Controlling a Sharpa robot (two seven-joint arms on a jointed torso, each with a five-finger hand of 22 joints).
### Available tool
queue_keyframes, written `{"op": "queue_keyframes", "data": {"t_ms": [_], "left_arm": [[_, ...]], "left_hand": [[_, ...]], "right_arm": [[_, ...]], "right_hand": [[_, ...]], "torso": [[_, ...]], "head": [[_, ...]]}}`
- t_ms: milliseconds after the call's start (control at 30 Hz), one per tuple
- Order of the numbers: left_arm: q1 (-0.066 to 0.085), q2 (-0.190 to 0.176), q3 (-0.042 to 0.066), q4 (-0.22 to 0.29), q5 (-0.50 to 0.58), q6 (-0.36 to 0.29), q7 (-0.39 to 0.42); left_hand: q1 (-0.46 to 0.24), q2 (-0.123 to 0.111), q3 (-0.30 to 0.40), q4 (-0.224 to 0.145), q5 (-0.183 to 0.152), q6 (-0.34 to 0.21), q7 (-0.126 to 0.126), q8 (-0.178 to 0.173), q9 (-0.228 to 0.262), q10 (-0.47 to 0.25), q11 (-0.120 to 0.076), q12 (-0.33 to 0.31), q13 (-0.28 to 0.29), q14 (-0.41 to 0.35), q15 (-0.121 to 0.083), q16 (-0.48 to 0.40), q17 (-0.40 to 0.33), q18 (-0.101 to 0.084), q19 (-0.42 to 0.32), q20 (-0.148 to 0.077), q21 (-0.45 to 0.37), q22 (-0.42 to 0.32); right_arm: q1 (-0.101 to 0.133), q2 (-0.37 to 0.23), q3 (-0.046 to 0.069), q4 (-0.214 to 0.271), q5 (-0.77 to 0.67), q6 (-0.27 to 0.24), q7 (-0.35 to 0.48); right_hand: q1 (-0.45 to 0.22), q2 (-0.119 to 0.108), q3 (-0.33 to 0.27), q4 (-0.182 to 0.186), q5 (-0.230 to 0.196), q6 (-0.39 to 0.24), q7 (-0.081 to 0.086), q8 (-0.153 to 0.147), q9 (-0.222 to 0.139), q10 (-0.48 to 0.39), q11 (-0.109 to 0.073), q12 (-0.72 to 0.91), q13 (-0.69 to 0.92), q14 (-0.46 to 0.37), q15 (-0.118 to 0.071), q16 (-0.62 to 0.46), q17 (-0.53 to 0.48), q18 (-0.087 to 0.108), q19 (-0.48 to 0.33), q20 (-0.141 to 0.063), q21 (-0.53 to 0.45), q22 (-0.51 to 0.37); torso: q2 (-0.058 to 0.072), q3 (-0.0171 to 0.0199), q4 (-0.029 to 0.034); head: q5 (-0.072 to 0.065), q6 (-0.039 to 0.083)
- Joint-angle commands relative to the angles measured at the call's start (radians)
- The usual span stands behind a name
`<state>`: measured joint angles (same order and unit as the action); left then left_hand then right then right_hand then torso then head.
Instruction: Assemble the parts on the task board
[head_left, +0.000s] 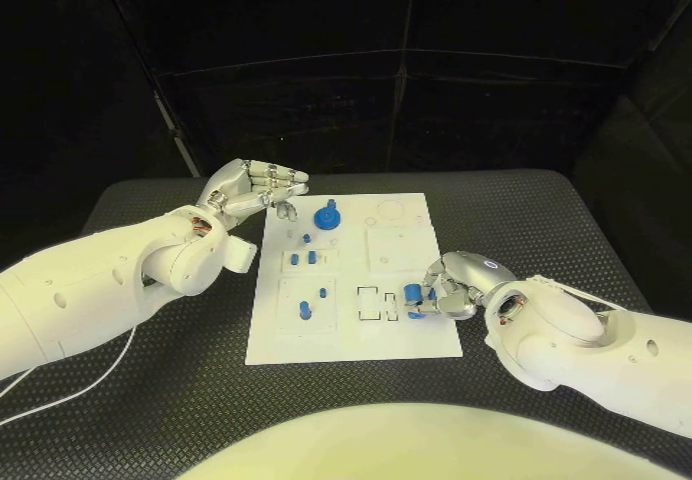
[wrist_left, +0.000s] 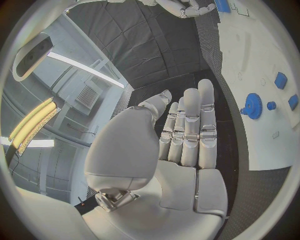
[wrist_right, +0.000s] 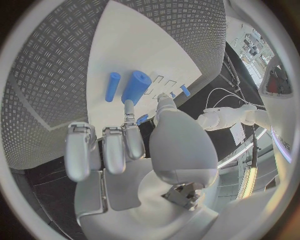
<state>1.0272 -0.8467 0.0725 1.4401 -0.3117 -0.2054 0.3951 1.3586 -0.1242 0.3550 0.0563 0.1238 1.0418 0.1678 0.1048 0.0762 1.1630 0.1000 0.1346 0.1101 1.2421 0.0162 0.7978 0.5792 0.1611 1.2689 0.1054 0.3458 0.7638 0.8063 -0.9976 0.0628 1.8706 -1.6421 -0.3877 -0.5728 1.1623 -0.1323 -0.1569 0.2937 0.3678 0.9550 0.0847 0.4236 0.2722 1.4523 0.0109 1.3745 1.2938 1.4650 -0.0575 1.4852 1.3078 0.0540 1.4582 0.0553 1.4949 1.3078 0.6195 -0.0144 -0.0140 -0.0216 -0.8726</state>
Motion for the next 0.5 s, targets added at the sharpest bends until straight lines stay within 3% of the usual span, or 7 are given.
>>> {"op": "queue_keyframes", "data": {"t_ms": [33,500], "left_arm": [[-0.003,0.007,0.001,-0.003,0.008,0.014,0.010],[-0.010,0.012,0.000,-0.007,0.009,0.019,0.009]], "left_hand": [[0.001,0.010,-0.007,0.000,0.003,-0.005,0.005,-0.004,-0.001,-0.007,0.001,-0.005,0.001,-0.007,-0.001,-0.005,-0.001,0.020,-0.003,0.007,-0.004,-0.002],[0.000,0.012,-0.008,0.001,0.003,-0.004,0.004,-0.004,-0.001,-0.006,0.001,-0.004,0.002,-0.008,-0.001,-0.005,-0.001,0.020,-0.003,0.007,-0.005,-0.003]], "right_arm": [[-0.007,0.016,0.001,-0.012,-0.027,0.002,-0.014],[-0.019,0.051,0.002,-0.051,-0.052,0.011,-0.040]], "right_hand": [[0.009,0.008,-0.007,-0.002,0.007,-0.008,0.001,0.010,0.004,-0.005,-0.004,-0.004,0.001,0.071,0.000,0.005,0.082,-0.020,0.021,0.000,0.005,0.132],[0.014,0.017,-0.006,-0.003,0.012,-0.014,-0.001,0.024,0.012,-0.005,-0.005,-0.007,0.001,0.070,-0.001,0.005,0.082,-0.020,0.021,-0.001,0.005,0.132]], "torso": [[-0.008,0.0008,-0.0002],[-0.007,0.0013,-0.0008]], "head": [[0.005,0.000],[0.006,0.000]]}}
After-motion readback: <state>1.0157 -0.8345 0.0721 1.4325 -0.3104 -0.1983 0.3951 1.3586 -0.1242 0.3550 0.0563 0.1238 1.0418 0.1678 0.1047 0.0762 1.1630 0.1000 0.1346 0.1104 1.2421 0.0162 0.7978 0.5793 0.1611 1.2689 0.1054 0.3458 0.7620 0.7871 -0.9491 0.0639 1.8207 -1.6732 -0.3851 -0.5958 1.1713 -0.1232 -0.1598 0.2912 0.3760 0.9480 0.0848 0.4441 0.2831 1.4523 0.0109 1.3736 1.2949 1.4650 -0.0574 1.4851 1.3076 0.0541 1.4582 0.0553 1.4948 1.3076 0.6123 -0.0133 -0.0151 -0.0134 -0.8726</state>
